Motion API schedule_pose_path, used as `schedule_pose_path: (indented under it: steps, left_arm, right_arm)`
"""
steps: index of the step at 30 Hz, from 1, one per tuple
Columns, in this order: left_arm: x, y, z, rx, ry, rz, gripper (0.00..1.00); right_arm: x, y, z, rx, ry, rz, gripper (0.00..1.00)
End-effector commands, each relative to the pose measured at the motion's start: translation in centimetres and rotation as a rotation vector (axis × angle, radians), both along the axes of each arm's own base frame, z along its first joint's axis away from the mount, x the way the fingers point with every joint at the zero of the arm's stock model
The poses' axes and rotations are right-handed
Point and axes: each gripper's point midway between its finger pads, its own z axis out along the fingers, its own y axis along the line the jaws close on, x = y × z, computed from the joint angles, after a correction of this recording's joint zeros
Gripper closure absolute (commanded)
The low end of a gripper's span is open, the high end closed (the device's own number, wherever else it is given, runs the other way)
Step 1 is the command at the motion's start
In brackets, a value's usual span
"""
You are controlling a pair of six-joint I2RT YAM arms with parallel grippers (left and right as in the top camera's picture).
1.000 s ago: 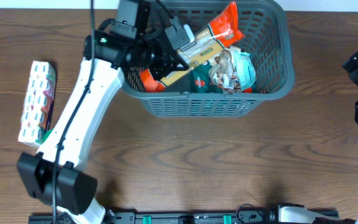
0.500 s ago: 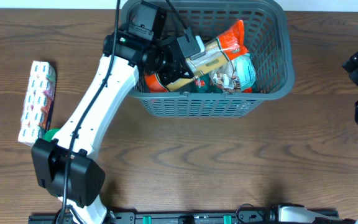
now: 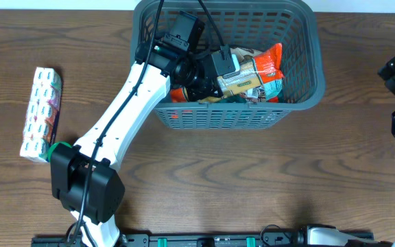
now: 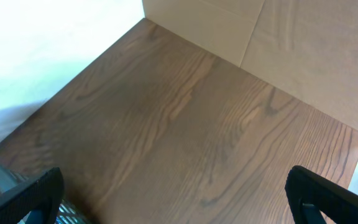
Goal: Pack container
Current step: 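Carry the roll into the grey basket and open the left gripper, then move the left gripper back over the white Kleenex tissue pack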
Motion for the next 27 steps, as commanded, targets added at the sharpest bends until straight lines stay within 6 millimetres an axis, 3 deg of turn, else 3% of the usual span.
schedule_pose_path:
  steps: [1, 2, 3, 4, 10, 13, 16, 21, 24, 27]
  left_arm:
    - [1.0, 0.2, 2.5, -0.003, -0.080, 0.025, 0.69]
    - [1.1, 0.3, 2.4, 0.003, -0.084, 0.029, 0.43]
    - [1.3, 0.4, 2.4, 0.007, -0.090, 0.034, 0.23]
    - [1.3, 0.4, 2.5, 0.008, -0.093, 0.035, 0.18]
    - [2.1, 0.1, 3.5, -0.022, -0.128, 0.064, 0.10]
    - [3.1, 0.2, 5.5, -0.052, -0.184, 0.121, 0.08]
    - [3.5, 0.4, 8.7, -0.092, -0.248, 0.157, 0.08]
    - [3.6, 1.4, 16.0, -0.193, -0.344, 0.269, 0.08]
    - [4.0, 3.9, 20.2, -0.212, -0.433, 0.419, 0.07]
    - [4.4, 8.6, 23.6, -0.197, -0.528, 0.644, 0.07]
  right_arm:
    - [-0.3, -0.3, 0.1, 0.001, -0.009, -0.020, 0.01]
    - [-0.3, -0.3, 0.1, 0.001, -0.009, -0.020, 0.01]
    - [-0.3, -0.3, 0.1, 0.001, -0.009, -0.020, 0.01]
    - [-0.3, -0.3, 0.1, 0.001, -0.009, -0.020, 0.01]
    - [-0.3, -0.3, 0.1, 0.001, -0.009, -0.020, 0.01]
    - [-0.3, -0.3, 0.1, 0.001, -0.009, -0.020, 0.01]
    - [-0.3, -0.3, 0.1, 0.001, -0.009, -0.020, 0.01]
    - [-0.3, -0.3, 0.1, 0.001, -0.009, -0.020, 0.01]
    - [-0.3, -0.3, 0.1, 0.001, -0.009, -0.020, 0.01]
    - [-0.3, -0.3, 0.1, 0.001, -0.009, -0.021, 0.01]
